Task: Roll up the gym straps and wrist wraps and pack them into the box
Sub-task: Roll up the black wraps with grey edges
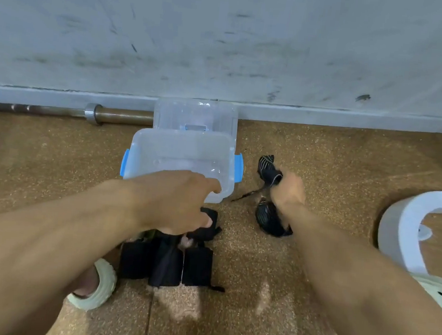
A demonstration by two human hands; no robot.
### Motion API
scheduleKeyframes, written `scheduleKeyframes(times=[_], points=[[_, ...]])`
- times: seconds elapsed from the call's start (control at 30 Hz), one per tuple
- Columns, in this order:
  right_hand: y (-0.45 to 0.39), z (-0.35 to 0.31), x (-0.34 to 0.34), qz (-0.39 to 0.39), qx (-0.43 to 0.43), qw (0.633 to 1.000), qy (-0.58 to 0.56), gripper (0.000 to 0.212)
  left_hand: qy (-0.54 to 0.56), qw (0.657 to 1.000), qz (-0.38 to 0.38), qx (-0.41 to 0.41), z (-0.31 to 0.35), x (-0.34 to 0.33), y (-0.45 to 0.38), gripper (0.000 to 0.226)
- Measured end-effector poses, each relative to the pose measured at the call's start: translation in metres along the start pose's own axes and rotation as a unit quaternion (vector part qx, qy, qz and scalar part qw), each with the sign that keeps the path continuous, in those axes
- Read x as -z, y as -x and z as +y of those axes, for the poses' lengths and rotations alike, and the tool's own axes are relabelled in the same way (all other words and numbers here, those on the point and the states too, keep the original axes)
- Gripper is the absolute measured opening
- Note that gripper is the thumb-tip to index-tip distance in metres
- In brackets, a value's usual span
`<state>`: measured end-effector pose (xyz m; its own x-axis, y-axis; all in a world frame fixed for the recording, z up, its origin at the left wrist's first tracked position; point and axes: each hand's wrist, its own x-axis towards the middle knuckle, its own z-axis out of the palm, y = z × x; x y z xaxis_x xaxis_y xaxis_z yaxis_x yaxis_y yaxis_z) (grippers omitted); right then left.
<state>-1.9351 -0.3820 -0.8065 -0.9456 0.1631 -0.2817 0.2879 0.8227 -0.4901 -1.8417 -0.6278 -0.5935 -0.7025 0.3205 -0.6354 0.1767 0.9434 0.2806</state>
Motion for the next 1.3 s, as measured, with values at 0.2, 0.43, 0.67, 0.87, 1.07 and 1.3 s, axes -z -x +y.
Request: scheduleKeyframes(times=[0.2, 0.43, 0.67, 0.87, 1.07, 1.3], points=[[0.014, -0.044, 0.095, 0.000, 0.121, 0.989, -0.087, 0.021, 0.054, 0.994, 0.089, -0.044, 0.010, 0.020, 0.026, 0.088], [0.075, -0.114, 0.163, -0.092, 0.212, 0.961, -0.155, 0.020, 0.303, 0.914, 0.266, -0.049, 0.006, 0.026, 0.033, 0.096], [0.147, -0.156, 0.193, -0.170, 0.245, 0.944, -0.144, 0.009, 0.477, 0.835, 0.273, -0.033, 0.007, 0.031, 0.042, 0.104], [0.161, -0.155, 0.192, -0.096, 0.221, 0.968, -0.076, 0.005, 0.477, 0.828, 0.295, -0.018, 0.005, 0.031, 0.047, 0.085], [0.164, -0.145, 0.189, -0.184, 0.231, 0.951, -0.092, 0.029, 0.485, 0.815, 0.317, -0.005, 0.011, 0.030, 0.044, 0.083], [0.168, -0.136, 0.190, -0.249, 0.278, 0.927, -0.039, 0.112, 0.487, 0.806, 0.337, 0.006, 0.010, 0.032, 0.043, 0.084]])
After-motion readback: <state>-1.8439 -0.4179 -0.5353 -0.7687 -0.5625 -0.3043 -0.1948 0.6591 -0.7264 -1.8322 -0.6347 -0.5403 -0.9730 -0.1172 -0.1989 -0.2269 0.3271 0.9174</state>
